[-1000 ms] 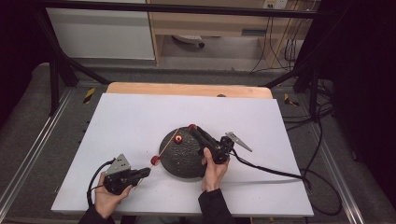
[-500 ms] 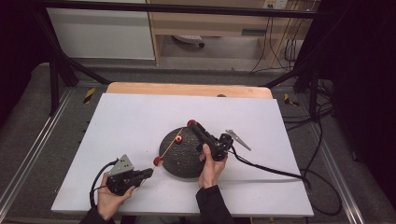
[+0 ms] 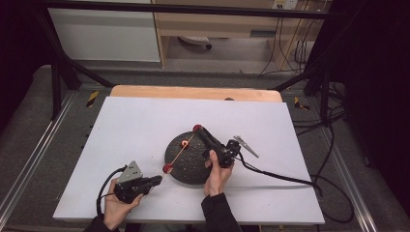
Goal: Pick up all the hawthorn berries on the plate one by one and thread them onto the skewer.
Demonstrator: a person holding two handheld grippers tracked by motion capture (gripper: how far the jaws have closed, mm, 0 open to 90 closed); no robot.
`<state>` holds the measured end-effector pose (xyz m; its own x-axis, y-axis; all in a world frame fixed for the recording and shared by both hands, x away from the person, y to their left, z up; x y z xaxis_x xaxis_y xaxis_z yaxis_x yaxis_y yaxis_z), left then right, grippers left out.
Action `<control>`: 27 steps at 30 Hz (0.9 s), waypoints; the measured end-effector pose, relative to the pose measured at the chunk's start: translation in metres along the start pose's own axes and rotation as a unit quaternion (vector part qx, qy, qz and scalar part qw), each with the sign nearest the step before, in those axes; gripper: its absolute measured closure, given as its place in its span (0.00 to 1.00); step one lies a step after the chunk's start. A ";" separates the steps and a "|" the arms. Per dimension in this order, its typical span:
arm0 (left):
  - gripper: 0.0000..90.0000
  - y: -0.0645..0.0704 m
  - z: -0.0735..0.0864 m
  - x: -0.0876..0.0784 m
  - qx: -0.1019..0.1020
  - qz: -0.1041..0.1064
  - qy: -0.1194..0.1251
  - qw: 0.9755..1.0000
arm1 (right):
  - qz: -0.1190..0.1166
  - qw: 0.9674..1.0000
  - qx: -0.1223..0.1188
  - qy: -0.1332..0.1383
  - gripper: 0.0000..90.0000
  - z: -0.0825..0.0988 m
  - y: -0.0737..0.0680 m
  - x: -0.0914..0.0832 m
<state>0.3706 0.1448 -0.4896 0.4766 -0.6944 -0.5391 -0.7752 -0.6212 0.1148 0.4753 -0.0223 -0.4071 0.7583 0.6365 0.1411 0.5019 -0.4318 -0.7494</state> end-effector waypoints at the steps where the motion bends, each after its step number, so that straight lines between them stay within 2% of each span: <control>1: 0.98 0.000 0.000 0.000 0.000 0.000 0.000 1.000 | 0.000 1.000 0.001 0.000 0.69 0.000 0.000 0.000; 21: 0.98 0.004 -0.004 0.003 0.001 -0.001 0.011 1.000 | -0.018 1.000 0.019 0.008 0.69 -0.001 -0.007 -0.002; 27: 0.98 0.004 -0.004 0.002 0.003 -0.002 0.013 1.000 | -0.016 1.000 0.016 0.007 0.69 -0.002 -0.006 -0.002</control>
<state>0.3701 0.1393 -0.4870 0.4896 -0.7011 -0.5184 -0.7756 -0.6218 0.1085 0.4718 -0.0224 -0.4015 0.7479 0.6408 0.1733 0.5125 -0.3915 -0.7642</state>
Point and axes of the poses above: each handheld gripper's, and its own axes: x roughly forward along the jaws, z roughly out of its underside, y roughly to its right, the point moved 10 cm from there along x, roughly forward along the jaws, and after that the axes turned 1 degree about z, right-handed, at the moved point
